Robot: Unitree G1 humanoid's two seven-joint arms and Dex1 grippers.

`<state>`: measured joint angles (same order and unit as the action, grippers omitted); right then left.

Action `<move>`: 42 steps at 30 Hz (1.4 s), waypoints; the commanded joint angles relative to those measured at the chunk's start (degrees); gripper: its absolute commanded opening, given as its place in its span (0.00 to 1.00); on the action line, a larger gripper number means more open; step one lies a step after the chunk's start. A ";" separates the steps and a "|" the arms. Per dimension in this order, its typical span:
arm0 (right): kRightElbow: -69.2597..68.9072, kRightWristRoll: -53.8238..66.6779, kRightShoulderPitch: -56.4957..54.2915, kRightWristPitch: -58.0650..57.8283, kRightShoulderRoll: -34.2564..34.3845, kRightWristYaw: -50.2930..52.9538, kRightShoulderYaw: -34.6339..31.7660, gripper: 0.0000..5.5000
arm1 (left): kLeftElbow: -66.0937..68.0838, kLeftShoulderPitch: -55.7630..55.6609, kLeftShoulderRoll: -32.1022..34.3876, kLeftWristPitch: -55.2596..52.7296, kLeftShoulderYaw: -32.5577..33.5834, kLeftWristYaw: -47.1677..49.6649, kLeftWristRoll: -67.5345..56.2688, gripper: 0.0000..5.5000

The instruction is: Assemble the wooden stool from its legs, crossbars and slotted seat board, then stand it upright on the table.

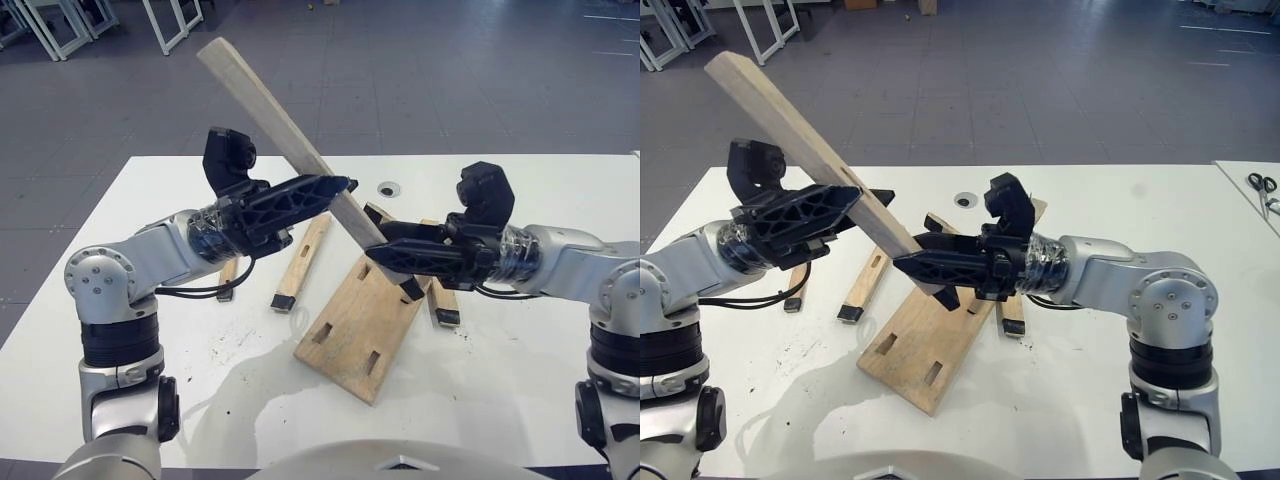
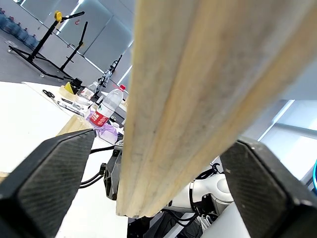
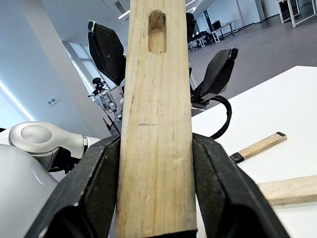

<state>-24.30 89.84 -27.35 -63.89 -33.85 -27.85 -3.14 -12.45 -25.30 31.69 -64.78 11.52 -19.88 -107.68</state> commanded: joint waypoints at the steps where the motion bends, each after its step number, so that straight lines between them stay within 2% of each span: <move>1: -0.46 -1.91 0.13 -0.07 -0.79 -1.32 1.38 0.37 | -0.90 0.77 1.46 0.47 -1.35 -1.06 -0.76 0.69; 10: -1.36 -4.88 0.45 0.31 -1.57 -3.47 2.01 0.37 | -1.06 2.02 2.76 2.32 -2.50 -0.87 -2.07 0.45; 14: -0.67 -5.58 0.43 0.44 -1.60 -2.19 1.78 0.37 | -1.57 2.94 3.15 2.88 -2.90 -1.16 -2.36 0.45; 15: -0.42 -4.64 0.17 0.46 -1.82 -1.77 1.03 0.45 | -1.49 3.10 3.08 3.22 -2.68 -1.50 -1.92 0.44; 17: 0.20 1.04 -0.15 1.71 -3.47 2.15 -2.96 0.52 | -0.91 3.80 2.96 4.16 -1.47 -2.46 0.02 0.42; 20: -0.65 16.02 2.88 5.63 -9.38 9.54 -10.01 0.64 | -0.55 7.05 4.22 5.68 1.96 -3.90 2.71 0.37; 22: -5.04 22.20 10.17 7.23 -12.98 11.13 -13.66 0.67 | -0.76 10.67 5.54 7.00 6.29 -4.77 3.68 0.37; 24: -11.63 22.08 19.11 6.21 -16.00 12.73 -13.21 0.67 | -1.76 13.77 6.37 8.68 10.70 -5.18 3.87 0.37; 26: -20.04 7.13 25.84 2.52 -18.39 11.96 -6.35 0.67 | -2.51 15.14 6.76 10.79 14.43 -4.76 3.75 0.37; 28: -24.02 -21.34 25.50 4.14 -23.40 12.33 11.27 0.67 | -3.57 14.99 6.78 12.71 15.94 -4.15 5.35 0.37; 29: -23.29 -31.83 24.62 6.10 -24.33 12.49 19.06 0.67 | -4.16 14.85 6.77 13.56 16.12 -3.68 6.90 0.37; 31: -21.08 -41.23 23.08 7.87 -22.50 12.88 27.03 0.67 | -5.38 15.07 6.83 14.61 15.93 -3.40 9.29 0.37; 37: -17.52 -56.17 17.72 9.67 -16.72 10.92 38.24 0.67 | -8.86 16.37 4.73 16.13 13.08 -2.61 13.18 0.37; 42: -15.92 -62.61 17.23 9.52 -13.47 8.53 39.54 0.67 | -10.83 15.98 3.53 17.04 10.58 -1.12 13.85 0.37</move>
<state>-40.06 28.61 -9.35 -53.95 -48.47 -18.67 36.89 -22.01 -9.07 35.27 -48.43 22.62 -21.79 -94.13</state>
